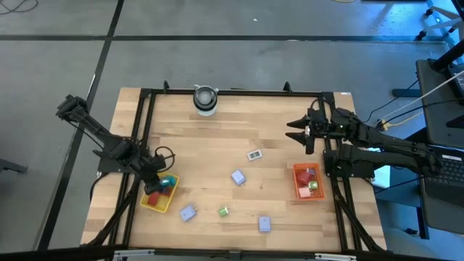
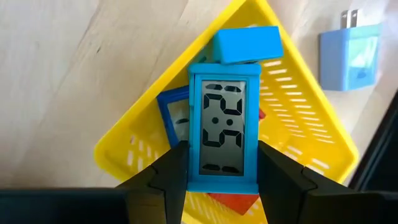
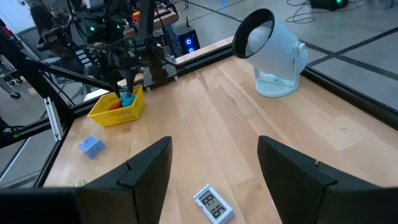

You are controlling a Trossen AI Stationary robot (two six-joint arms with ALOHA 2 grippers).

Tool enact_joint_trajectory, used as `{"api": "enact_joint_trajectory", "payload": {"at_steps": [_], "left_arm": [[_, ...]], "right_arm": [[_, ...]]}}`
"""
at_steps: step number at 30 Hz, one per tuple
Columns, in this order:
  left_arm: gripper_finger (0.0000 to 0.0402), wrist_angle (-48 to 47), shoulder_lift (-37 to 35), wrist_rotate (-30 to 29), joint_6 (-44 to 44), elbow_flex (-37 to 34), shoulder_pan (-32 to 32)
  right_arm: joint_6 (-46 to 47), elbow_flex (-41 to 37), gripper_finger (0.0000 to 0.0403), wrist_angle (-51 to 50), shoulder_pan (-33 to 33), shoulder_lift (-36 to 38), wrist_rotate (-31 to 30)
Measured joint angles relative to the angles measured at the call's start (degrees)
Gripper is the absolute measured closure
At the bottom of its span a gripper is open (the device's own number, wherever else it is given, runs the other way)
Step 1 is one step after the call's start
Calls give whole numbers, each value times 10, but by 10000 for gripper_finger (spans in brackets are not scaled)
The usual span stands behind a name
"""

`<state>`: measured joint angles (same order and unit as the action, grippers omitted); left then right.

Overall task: Pick & Place Office items
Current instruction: Put the light blue digital timer into the yellow basket

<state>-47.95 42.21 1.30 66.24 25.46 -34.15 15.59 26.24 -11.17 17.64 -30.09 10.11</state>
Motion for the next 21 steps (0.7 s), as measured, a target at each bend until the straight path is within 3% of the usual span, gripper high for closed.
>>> {"api": "enact_joint_trajectory", "payload": {"at_steps": [11,21], "left_arm": [[242,-1,3,49,13,1,10],[201,2,3,74,40,1,10]], "right_arm": [[-1,0,163,-2,0,0,0],[-1,0,163,-2,0,0,0]]}}
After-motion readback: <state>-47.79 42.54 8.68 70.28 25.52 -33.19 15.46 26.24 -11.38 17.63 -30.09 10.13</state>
